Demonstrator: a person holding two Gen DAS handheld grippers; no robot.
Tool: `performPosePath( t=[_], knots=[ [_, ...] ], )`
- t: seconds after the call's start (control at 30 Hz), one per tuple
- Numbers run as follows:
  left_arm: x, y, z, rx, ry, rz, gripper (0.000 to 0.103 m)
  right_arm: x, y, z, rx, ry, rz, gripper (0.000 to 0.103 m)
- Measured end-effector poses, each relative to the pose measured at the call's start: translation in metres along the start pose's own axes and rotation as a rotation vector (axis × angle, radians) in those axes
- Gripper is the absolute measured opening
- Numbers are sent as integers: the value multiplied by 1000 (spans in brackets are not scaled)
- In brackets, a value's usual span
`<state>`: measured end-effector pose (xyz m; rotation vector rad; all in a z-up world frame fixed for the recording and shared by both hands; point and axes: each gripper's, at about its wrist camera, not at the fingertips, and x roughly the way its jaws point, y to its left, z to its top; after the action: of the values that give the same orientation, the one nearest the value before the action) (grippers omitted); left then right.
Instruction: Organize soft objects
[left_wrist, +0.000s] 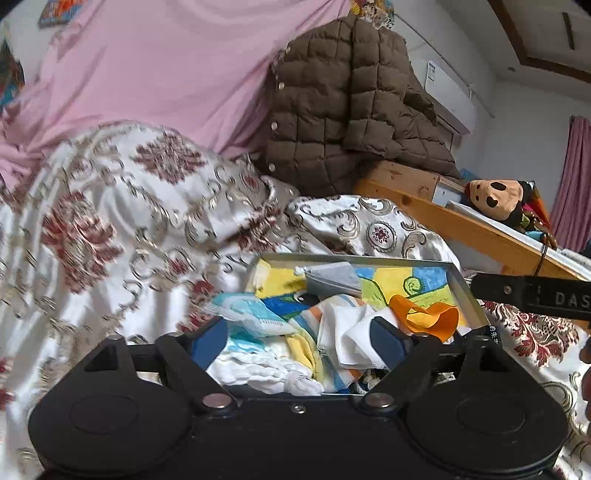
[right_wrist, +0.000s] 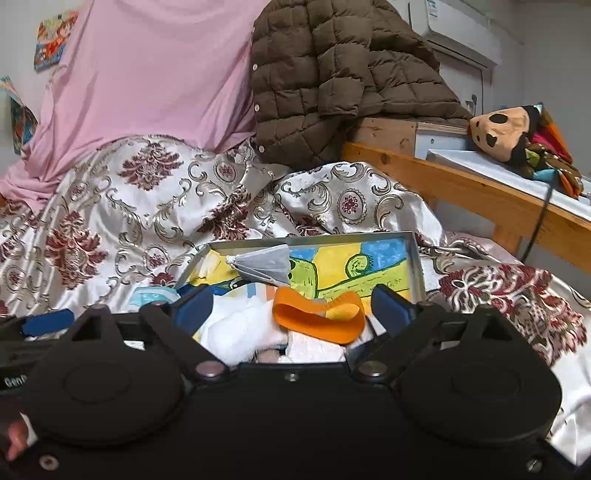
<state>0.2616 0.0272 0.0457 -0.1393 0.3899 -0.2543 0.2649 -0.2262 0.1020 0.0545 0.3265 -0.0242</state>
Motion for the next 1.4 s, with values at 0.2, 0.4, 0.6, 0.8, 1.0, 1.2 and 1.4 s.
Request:
performPosePath(
  t=[0.2, 0.4, 0.6, 0.8, 1.0, 1.2, 1.4],
  knots=[
    [-38, -14, 5, 7, -41, 23, 95, -54, -12, -11, 0, -41, 30, 102],
    [-72, -28, 5, 11, -77, 44, 101, -103, -25, -20, 19, -61, 46, 102],
    [-107, -44, -3, 11, -101, 47, 102, -154, -47, -39, 62, -83, 38, 102],
    [-135, -61, -20, 22, -90, 47, 102, -197, -66, -67, 77, -86, 25, 102],
    [-155, -69, -45, 21, -44, 56, 102, -233, -78, -98, 77, -95, 24, 102],
    [-174, -74, -63, 17, -26, 79, 102, -252, -71, -120, 36, -79, 25, 102],
    [-192, -80, -82, 19, -42, 155, 102, -275, -70, -134, 44, -74, 32, 102]
  ],
)
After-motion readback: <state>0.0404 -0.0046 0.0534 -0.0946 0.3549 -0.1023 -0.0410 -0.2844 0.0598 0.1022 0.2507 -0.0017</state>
